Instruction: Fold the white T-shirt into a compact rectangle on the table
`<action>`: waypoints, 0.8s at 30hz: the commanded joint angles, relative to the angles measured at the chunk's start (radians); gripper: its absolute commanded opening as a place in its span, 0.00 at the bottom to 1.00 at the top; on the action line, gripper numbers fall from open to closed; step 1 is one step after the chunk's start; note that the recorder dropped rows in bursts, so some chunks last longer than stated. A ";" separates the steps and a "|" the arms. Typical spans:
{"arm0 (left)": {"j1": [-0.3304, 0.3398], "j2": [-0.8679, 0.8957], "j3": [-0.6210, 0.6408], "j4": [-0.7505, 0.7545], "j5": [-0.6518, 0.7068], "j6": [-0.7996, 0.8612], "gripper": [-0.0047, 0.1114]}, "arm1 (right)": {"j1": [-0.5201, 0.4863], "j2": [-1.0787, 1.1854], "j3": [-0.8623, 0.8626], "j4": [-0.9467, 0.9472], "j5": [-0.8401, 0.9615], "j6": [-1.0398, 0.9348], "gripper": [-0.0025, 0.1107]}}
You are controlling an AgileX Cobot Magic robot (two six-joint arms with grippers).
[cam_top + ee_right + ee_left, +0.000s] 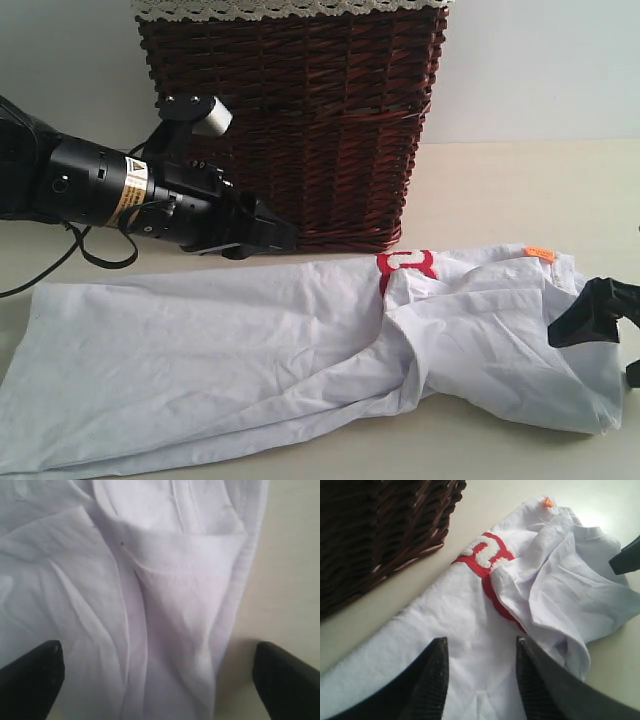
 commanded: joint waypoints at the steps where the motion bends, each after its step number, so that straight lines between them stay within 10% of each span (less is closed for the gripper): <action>1: 0.000 -0.010 0.003 -0.003 -0.001 0.002 0.41 | 0.003 0.040 0.001 0.066 -0.020 -0.129 0.89; 11: 0.025 -0.034 0.003 -0.003 -0.090 -0.002 0.41 | 0.184 0.187 -0.036 0.089 -0.153 -0.135 0.78; 19: 0.144 -0.178 0.008 -0.003 -0.223 -0.005 0.41 | 0.264 0.220 -0.058 0.096 -0.152 -0.142 0.03; 24: 0.207 -0.208 0.092 -0.003 -0.378 -0.026 0.41 | 0.264 0.183 -0.110 0.153 0.042 -0.224 0.02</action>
